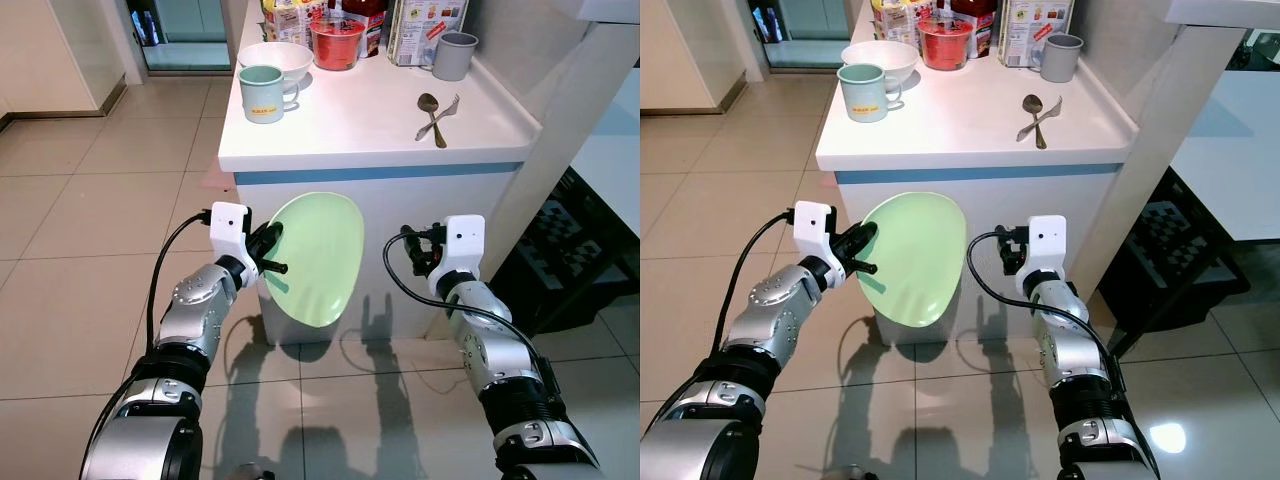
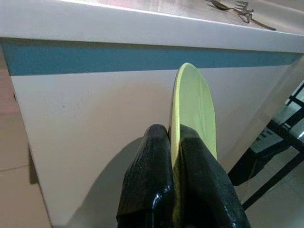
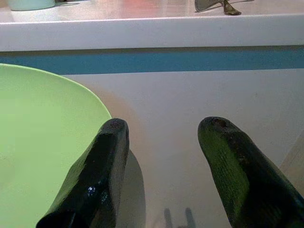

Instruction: Setting the table

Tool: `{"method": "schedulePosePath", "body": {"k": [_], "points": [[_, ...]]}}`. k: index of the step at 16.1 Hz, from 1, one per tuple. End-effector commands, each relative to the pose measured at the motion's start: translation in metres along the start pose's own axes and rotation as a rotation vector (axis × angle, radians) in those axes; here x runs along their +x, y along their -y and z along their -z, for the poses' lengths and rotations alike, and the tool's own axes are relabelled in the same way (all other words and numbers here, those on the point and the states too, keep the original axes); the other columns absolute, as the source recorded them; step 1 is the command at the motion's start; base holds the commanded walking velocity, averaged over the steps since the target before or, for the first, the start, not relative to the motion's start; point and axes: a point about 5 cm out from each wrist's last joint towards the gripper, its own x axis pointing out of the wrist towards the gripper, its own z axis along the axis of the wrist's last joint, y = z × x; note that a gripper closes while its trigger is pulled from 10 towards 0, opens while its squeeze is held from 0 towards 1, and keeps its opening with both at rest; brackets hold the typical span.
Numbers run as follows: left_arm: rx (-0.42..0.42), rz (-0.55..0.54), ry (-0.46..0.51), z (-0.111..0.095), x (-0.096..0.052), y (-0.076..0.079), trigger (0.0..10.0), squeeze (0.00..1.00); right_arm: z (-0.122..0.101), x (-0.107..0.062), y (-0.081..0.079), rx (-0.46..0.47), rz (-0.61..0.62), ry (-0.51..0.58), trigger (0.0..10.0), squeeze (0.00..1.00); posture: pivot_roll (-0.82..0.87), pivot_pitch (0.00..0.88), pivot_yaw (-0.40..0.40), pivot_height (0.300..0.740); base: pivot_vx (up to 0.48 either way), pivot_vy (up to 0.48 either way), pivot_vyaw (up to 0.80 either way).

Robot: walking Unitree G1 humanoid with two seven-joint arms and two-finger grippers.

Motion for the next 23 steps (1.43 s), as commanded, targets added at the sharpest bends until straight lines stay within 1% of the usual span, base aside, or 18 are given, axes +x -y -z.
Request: {"method": "schedulePosePath", "body": {"k": [1,4,7,14,20,23], "points": [[0.065,0.001,0.040,-0.0114,0.0042,0.0021,0.0,0.00,0.0026,-0.0012,0.0010,0.011,0.003,-0.016,10.0,0.00,-0.02,0.000,0.010,0.740,0.000,-0.472,0.00],[0.089,-0.032,0.042,-0.0129,0.0054,0.0000,0.0,0.00,0.0033,-0.0022,0.0015,0.013,0.004,-0.019,10.0,0.00,-0.02,0.000,0.011,0.740,0.000,-0.471,0.00],[0.094,-0.057,0.036,-0.0135,0.0062,-0.0024,0.0,0.00,0.0038,-0.0029,0.0011,0.015,0.004,-0.020,10.0,0.00,-0.02,0.000,0.013,0.740,0.000,-0.453,0.00],[0.107,-0.103,0.016,-0.0130,0.0083,-0.0061,0.0,0.00,0.0043,-0.0040,-0.0001,0.017,-0.002,-0.022,10.0,0.00,-0.02,0.000,0.017,0.740,0.289,-0.379,0.00],[0.125,-0.126,0.003,-0.0128,0.0112,-0.0055,0.0,0.00,0.0041,-0.0050,0.0000,0.017,-0.002,-0.023,10.0,0.00,-0.03,0.000,0.021,0.740,0.334,-0.341,0.00],[0.125,-0.135,-0.001,-0.0133,0.0131,-0.0051,0.0,0.00,0.0030,-0.0028,0.0010,0.014,-0.001,-0.024,10.0,0.00,-0.03,0.000,0.019,0.740,0.337,-0.339,0.00]]}}
